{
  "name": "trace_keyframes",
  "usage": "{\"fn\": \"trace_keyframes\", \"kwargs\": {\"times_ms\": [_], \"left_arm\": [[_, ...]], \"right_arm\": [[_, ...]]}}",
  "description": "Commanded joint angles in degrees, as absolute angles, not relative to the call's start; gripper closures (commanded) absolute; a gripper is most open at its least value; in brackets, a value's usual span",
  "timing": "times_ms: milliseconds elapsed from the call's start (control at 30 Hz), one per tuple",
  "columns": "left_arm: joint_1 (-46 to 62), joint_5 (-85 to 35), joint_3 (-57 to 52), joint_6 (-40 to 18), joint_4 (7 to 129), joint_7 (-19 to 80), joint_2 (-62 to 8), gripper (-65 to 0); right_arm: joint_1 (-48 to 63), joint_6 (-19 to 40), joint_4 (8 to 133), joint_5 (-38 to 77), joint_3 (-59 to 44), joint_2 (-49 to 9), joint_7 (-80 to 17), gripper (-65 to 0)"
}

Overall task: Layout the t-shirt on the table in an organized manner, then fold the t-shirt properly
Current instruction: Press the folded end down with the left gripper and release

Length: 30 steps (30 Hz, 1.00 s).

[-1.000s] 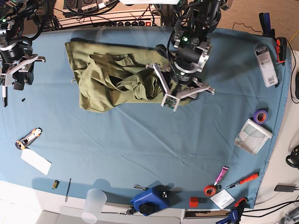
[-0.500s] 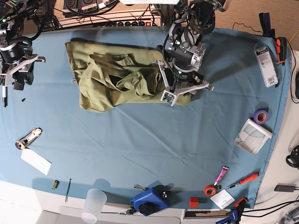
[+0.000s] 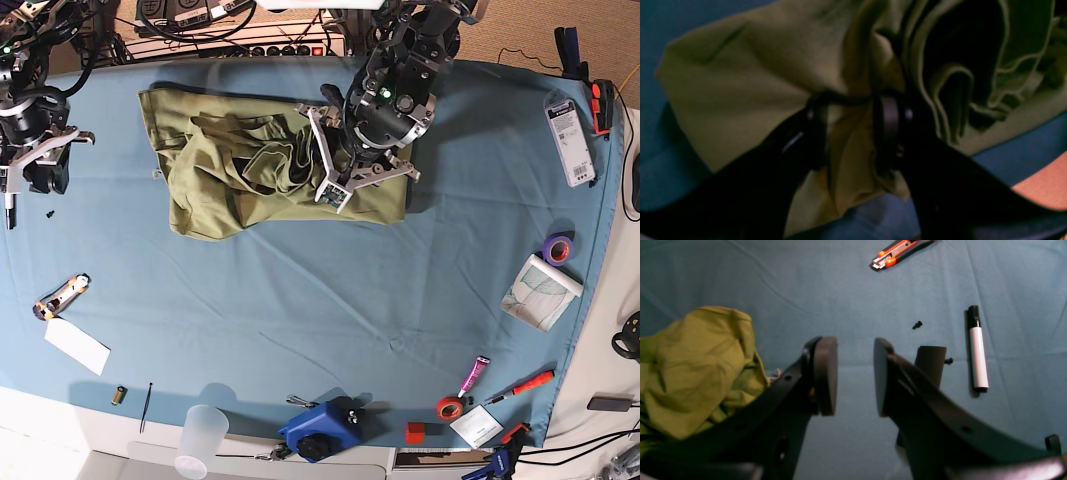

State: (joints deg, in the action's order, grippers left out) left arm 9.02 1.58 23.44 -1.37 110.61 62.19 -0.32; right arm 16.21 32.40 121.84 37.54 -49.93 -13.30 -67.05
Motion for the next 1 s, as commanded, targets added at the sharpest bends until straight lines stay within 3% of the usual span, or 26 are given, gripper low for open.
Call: {"fn": "trace_keyframes", "kwargs": {"times_ms": [0, 400, 533, 667, 867, 967], "left_arm": [[8.6, -0.3, 23.5, -1.6, 111.7, 61.7, 0.2, -21.4], [8.5, -11.8, 23.5, -3.1, 111.6, 55.2, 1.5, -21.4], [8.4, -6.4, 23.5, -2.6, 111.3, 53.8, 2.0, -21.4], [8.4, 1.5, 23.4, 3.0, 110.6, 52.6, 2.0, -21.4], [8.5, 10.4, 23.5, 4.4, 113.7, 65.4, 2.0, -21.5], [9.6, 13.2, 23.4, 4.5, 116.3, 66.2, 1.8, -21.5]], "right_arm": [[16.0, 32.2, 122.6, 38.1, -50.3, -14.1, -65.6, -19.0], [16.0, 32.2, 122.6, 38.1, -50.3, -14.1, -65.6, -19.0], [16.0, 32.2, 122.6, 38.1, -50.3, -14.1, -65.8, -19.0], [16.0, 32.2, 122.6, 38.1, -50.3, -14.1, -66.0, -19.0], [16.0, 32.2, 122.6, 38.1, -50.3, -14.1, -65.9, -19.0], [16.0, 32.2, 122.6, 38.1, -50.3, -14.1, -65.9, -19.0]]}}
